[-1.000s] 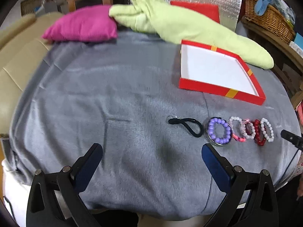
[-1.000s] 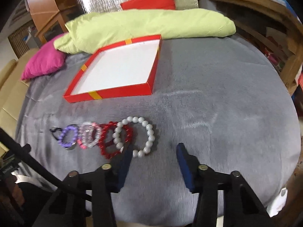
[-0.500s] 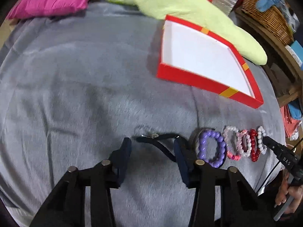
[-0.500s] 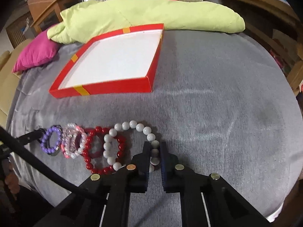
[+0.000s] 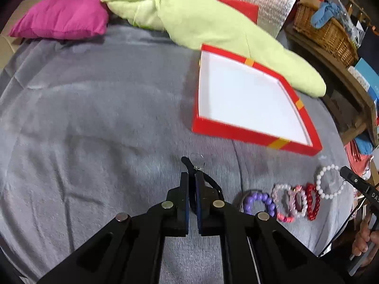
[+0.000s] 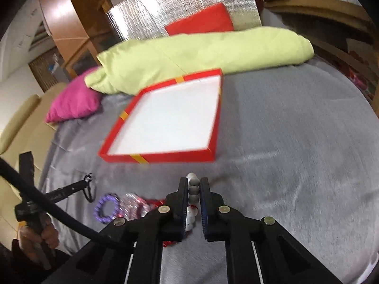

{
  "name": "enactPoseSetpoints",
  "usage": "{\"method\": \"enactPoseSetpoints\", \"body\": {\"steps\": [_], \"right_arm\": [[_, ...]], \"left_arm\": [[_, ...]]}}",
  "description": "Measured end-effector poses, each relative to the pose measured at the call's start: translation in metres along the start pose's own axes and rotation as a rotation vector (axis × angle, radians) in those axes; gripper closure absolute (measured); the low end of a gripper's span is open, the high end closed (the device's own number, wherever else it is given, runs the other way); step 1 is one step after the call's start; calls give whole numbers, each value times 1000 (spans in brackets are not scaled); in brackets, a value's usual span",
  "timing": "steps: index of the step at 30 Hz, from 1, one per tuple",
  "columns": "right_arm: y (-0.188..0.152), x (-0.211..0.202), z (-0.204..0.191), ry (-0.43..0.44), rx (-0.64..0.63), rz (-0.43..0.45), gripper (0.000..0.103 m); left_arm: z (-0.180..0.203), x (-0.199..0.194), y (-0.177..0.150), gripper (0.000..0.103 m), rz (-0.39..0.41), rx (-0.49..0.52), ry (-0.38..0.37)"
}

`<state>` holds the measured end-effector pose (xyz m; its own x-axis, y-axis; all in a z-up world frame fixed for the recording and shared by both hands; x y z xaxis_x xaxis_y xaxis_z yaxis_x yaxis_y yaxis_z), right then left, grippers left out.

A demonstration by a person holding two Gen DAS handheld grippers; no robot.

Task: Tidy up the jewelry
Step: 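Grasp the black hair tie with the left tool while the right tool grasps the white bead bracelet, then carry both items into the red box and open both tools to release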

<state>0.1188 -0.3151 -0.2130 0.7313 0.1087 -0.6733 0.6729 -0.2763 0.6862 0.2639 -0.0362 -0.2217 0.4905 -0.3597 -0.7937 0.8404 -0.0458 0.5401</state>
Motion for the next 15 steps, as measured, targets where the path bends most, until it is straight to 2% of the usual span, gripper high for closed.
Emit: {"method": "enactPoseSetpoints", "body": {"steps": [5,11,15], "right_arm": [[22,-4,-7,56,24,56,93],[50,5,-14,135,73,105,93],[66,25,-25,167,95,96,92]], "left_arm": [[7,-8,18,98,76,12,-12],[37,-8,58,98,193,70,-49],[55,6,75,98,214,104,-56]]}}
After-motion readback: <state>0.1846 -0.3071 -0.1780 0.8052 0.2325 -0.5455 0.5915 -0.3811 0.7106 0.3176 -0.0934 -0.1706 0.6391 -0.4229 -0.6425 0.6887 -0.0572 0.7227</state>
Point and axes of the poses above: each gripper's, at about its wrist camera, not at the fingertips, and x roughly the way its jaws point, z to its right, y to its top, the point moved 6 cm from there along x, roughly the way its jaws point, and after that the axes turned 5 degrees about -x, right-handed, at the moved point
